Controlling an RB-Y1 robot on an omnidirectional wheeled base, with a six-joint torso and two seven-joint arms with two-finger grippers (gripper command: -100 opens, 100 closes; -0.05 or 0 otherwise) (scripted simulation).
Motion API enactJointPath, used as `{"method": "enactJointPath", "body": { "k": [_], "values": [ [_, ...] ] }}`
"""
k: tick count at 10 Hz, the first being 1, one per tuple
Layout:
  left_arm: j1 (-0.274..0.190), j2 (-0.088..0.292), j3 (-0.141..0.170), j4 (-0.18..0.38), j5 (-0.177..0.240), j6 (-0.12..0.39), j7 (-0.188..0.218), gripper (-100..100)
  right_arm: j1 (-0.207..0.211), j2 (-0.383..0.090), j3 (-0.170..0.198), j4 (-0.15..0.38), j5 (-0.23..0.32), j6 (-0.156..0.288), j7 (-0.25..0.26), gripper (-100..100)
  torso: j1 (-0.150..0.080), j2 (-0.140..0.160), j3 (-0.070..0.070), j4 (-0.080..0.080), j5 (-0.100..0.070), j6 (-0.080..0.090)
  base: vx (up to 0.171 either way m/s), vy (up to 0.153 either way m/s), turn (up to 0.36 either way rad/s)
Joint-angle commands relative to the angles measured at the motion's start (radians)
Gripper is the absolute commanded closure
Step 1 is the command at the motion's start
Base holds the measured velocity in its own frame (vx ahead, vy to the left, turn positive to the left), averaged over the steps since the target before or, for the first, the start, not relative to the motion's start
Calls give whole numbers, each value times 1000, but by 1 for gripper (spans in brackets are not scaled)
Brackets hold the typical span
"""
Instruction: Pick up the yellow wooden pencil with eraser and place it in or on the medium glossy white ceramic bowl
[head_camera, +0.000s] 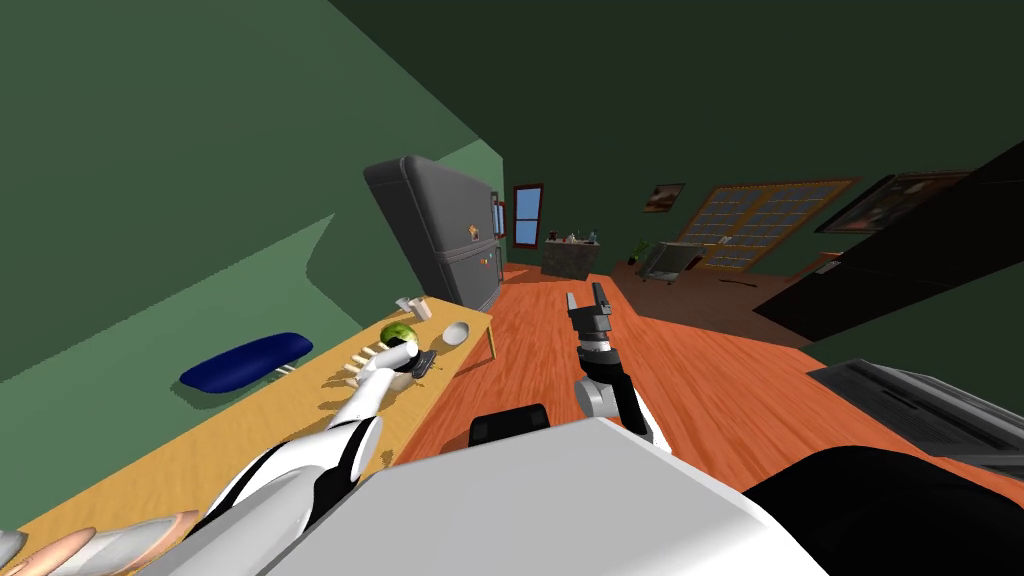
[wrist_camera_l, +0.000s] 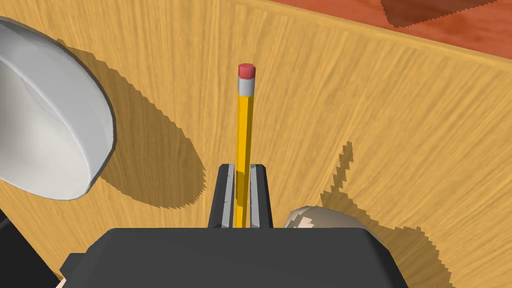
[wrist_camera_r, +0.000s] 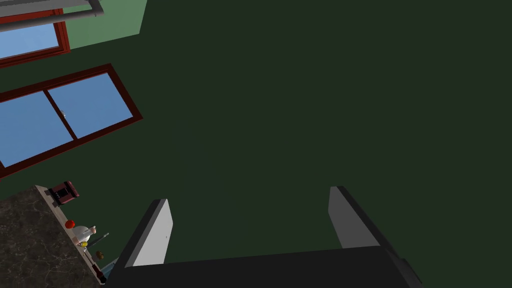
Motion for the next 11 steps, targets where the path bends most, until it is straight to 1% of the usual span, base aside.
{"method": "enactJointPath", "body": {
  "k": [1, 2, 4, 5, 6, 8, 9, 10, 11],
  "values": [
    [-10, -2, 23, -38, -5, 13, 16, 100, 0, 0, 0, 0, 0, 0, 0, 0, 0, 0, 0, 0, 0, 0, -119, 7, 25],
    [-15, -4, 36, -50, -6, 14, 20, 100, 0, 0, 0, 0, 0, 0, 0, 0, 1, -3, -1, 0, 0, 0, -104, -1, 19],
    [-40, -7, 74, -91, 0, 18, 27, 100, 0, 0, 0, 0, 0, 0, 0, 0, 1, -4, -2, 0, 0, 0, -115, 9, 28],
    [-40, -7, 74, -91, 0, 18, 27, 100, 0, 0, 0, 0, 0, 0, 0, 0, 1, -5, -2, 0, 0, 0, -72, -2, -1],
    [-56, -6, 71, -90, 28, 8, 9, 100, 0, 0, 0, 0, 0, 0, 0, 0, 0, -6, -4, -1, 0, 0, 54, 1, 2],
    [-59, -6, 50, -72, 57, -7, -14, 100, 1, 0, 0, 0, 0, 0, 0, 0, -1, -23, -13, -4, 0, 3, 220, -17, -23],
    [-60, -5, 30, -55, 81, -19, -33, 100, 1, 0, 0, 0, 0, 0, 0, 0, -1, -29, -16, -5, 0, 3, 233, -9, -43],
    [-61, -5, 8, -38, 105, -30, -54, 100, 1, 0, 0, 0, 0, 0, 0, 0, -1, -31, -18, -6, 1, 4, 244, 0, -50],
    [-61, -4, -2, -28, 117, -36, -64, 100, 1, 0, 0, 0, 0, 0, 0, 0, 0, -32, -19, -7, 1, 4, 238, 30, -35]
  ]
}}
